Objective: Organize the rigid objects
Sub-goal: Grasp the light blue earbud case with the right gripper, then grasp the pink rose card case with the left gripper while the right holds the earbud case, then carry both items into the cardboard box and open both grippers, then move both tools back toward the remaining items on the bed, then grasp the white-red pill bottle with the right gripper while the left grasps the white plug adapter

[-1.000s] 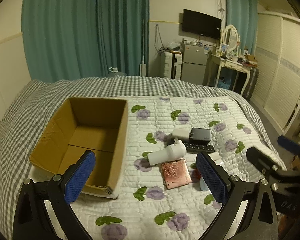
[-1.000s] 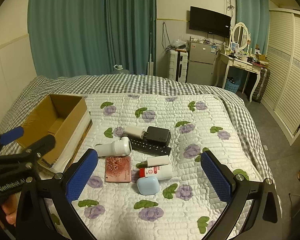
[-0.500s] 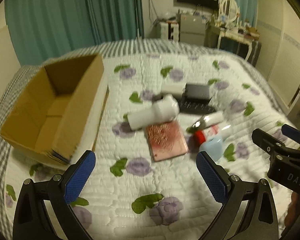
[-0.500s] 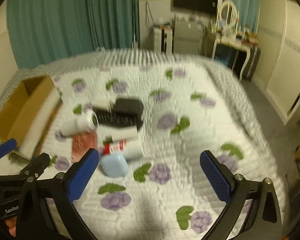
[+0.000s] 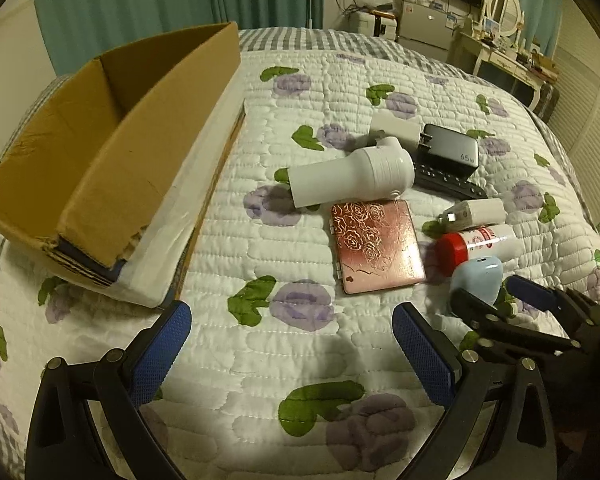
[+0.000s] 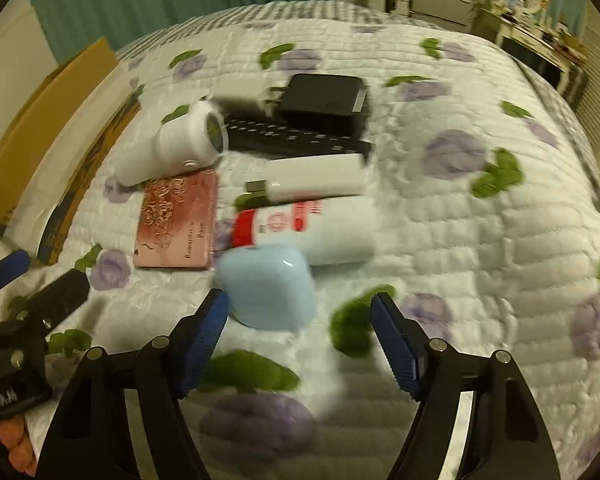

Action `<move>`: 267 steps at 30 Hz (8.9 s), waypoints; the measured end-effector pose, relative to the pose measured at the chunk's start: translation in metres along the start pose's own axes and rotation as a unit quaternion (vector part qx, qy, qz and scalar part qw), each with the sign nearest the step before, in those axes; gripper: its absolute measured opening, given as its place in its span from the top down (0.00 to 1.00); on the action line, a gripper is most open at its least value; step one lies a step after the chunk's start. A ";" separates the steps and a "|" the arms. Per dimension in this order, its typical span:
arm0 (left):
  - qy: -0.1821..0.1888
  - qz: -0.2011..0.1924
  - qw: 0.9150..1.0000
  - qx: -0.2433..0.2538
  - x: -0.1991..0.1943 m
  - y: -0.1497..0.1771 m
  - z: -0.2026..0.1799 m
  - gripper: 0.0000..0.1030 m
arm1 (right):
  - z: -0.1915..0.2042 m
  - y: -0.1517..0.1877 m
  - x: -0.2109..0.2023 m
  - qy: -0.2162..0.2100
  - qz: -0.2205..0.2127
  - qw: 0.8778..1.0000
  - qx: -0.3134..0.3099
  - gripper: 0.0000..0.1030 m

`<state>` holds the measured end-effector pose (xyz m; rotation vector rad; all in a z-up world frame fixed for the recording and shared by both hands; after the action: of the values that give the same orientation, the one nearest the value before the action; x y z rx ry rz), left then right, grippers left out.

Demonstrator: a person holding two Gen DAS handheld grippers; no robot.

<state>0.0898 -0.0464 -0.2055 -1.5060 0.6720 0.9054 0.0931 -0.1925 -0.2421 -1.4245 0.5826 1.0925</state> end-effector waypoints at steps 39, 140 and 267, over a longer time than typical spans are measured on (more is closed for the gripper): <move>0.050 0.063 0.995 0.064 0.066 -0.010 -0.075 0.31 | -0.061 -0.020 -0.036 0.028 -0.060 0.995 0.077 0.55; 0.057 -0.044 0.997 0.030 -0.017 -0.130 0.160 0.31 | 0.239 -0.197 -0.068 -0.062 -0.098 0.984 -0.139 0.55; 0.078 0.080 0.978 0.178 0.066 -0.005 -0.184 0.36 | -0.130 -0.056 -0.028 0.031 -0.023 0.997 -0.070 0.23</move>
<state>0.1585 -0.2218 -0.2576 -1.2214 1.0250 0.7434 0.1651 -0.3123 -0.2078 -1.5912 0.5231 1.0729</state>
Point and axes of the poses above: each gripper's, at about its wrist camera, not at the fingertips, and x roughly the way its jaws point, z to its left, y to its underside, the point moved 10 cm from there along x, roughly the way its jaws point, and after that the axes turned 3 degrees about -x, right-handed, at the moved point
